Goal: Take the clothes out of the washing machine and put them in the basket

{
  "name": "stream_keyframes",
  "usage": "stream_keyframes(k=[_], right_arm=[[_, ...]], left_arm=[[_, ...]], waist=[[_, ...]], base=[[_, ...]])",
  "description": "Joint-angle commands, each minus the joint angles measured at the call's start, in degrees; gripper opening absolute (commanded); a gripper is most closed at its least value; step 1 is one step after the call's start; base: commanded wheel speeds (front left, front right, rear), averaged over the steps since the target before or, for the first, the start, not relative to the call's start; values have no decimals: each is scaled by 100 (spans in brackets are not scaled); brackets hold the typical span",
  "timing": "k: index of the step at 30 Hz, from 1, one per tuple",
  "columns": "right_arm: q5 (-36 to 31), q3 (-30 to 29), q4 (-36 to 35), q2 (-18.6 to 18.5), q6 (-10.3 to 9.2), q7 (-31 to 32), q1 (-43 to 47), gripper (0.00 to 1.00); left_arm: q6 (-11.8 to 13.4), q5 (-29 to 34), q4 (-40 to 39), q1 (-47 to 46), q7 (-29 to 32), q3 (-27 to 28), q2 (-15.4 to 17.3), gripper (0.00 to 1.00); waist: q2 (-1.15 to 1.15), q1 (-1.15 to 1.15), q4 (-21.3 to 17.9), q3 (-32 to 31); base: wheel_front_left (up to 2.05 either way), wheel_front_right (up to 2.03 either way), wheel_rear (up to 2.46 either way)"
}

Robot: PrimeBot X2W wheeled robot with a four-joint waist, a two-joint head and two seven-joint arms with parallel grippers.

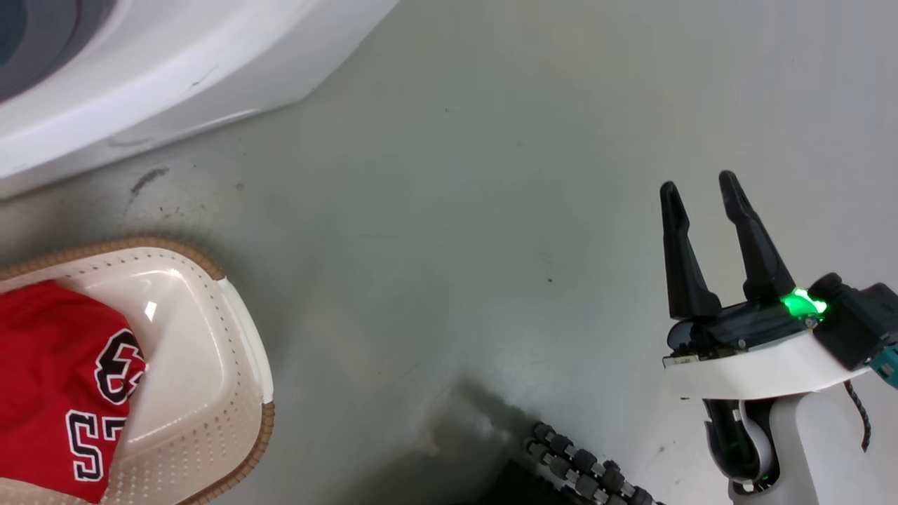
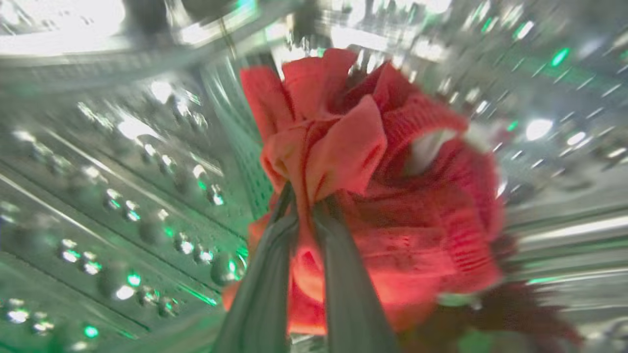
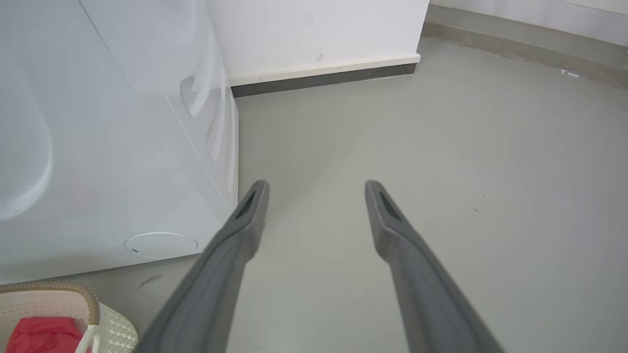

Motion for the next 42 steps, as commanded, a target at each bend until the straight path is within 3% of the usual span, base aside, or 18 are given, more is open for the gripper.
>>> stream_keyframes(k=[1,14,23,28,31,42], right_arm=[[-80,-52,34,11,-6,-12,-87,100],[-890,-568,150,9,-6,-12,13,100],[-1313,-701,215,8,-6,-12,188,100],[-1481,-743,264,9,-6,-12,303,100],[-1568,-809,309,8,-6,-12,411,100],[-1712,-951,406,9,-6,-12,581,100]], left_arm=[[-5,-124,-33,188,-246,-30,25,0],[2,-677,-138,1407,-2853,-231,-453,0],[287,-830,-158,2686,-4781,-107,-1105,0],[509,-676,-471,3291,-5042,-44,-1348,0],[743,-386,-1346,3903,-5058,291,-1460,0],[889,263,-3390,5622,-5056,1108,-1749,0]], waist=[[0,0,52,-173],[0,0,1087,-1253],[0,0,1660,-1982],[0,0,1928,-2325],[0,0,2139,-2563],[0,0,2610,-3173]], base=[[0,0,0],[0,0,0],[0,0,0],[0,0,0],[0,0,0],[0,0,0]])
